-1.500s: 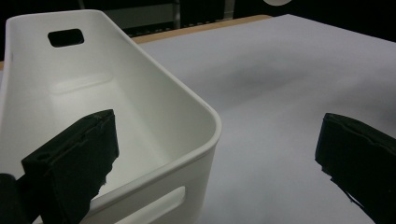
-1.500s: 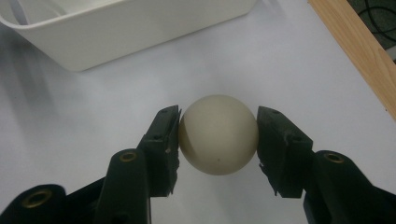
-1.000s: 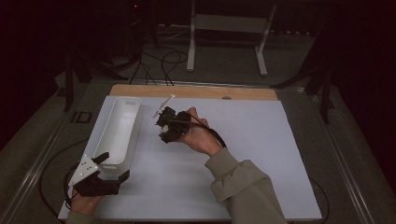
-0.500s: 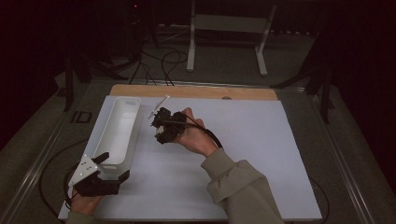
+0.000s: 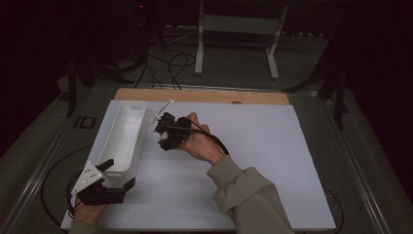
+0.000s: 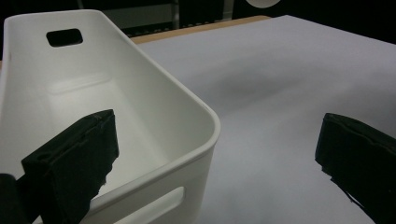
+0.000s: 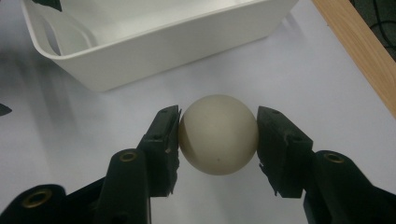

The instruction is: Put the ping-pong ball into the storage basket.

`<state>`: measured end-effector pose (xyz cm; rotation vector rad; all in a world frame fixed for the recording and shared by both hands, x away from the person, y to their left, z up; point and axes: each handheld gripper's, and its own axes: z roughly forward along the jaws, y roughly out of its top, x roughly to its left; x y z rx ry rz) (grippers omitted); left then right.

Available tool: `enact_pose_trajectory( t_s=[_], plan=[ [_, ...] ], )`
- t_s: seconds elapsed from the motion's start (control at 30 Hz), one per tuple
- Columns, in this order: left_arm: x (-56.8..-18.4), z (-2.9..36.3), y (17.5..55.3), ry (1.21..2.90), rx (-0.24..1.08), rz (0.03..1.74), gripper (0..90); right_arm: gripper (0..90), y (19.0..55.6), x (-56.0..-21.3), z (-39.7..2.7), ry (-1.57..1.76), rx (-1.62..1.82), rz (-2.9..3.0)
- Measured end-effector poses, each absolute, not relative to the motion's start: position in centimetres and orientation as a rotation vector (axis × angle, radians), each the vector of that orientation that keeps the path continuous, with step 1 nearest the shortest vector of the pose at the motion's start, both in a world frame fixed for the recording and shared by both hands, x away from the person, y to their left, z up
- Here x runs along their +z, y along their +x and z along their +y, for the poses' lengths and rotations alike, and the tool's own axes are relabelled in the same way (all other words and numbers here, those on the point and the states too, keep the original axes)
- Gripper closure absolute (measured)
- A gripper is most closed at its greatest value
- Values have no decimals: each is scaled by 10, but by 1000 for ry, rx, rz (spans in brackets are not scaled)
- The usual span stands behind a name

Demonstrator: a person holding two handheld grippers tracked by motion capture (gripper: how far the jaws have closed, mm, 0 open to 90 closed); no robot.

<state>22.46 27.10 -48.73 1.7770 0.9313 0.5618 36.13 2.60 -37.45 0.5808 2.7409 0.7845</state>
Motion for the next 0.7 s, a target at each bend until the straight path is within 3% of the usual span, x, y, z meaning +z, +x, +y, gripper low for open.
enact_pose_trajectory(
  t_s=[0.7],
  plan=[
    [-487, 271, 224, 1777, 566, 932, 1, 500, 361, -374, 38, 570, 812, 2743]
  ],
)
